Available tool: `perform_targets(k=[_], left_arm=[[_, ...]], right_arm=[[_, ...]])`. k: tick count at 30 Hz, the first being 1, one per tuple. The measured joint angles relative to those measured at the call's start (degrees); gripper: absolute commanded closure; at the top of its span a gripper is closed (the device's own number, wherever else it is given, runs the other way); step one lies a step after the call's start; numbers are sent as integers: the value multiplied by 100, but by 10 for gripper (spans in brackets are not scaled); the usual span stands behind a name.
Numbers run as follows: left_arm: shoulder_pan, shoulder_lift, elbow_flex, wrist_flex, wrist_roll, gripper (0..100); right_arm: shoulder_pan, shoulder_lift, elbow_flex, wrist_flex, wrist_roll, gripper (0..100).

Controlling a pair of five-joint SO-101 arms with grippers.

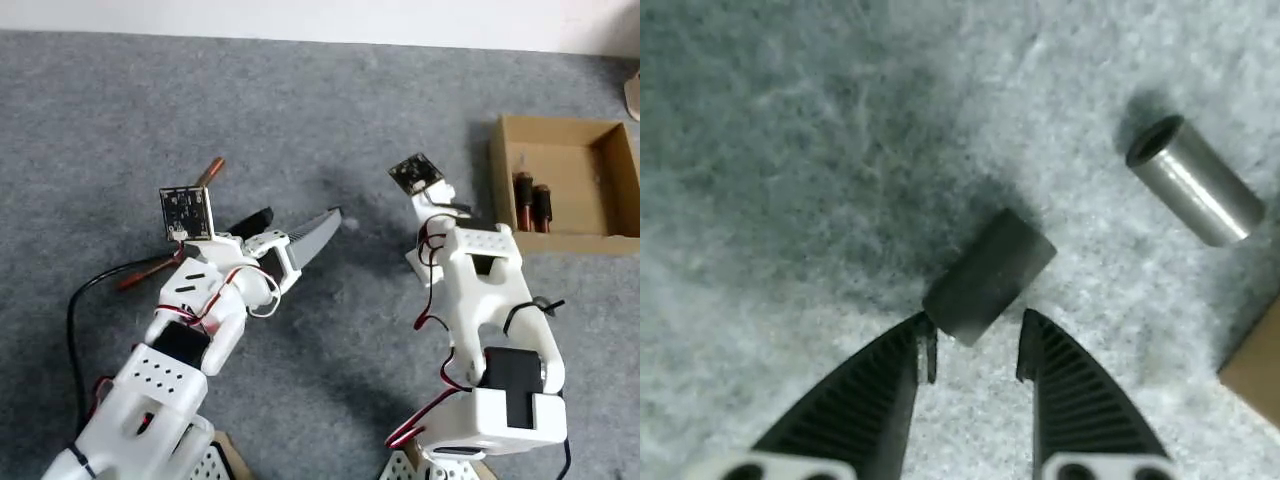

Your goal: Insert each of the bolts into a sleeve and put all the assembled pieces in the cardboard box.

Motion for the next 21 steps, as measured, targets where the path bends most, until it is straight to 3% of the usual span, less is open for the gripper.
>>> perform_targets(k=[10,21], left_arm=[[0,0,0,0,0,625],[0,0,0,0,0,625]], right_arm=[[-18,0,-123,404,-308,867],[-18,0,-1327,1530,-615,867]])
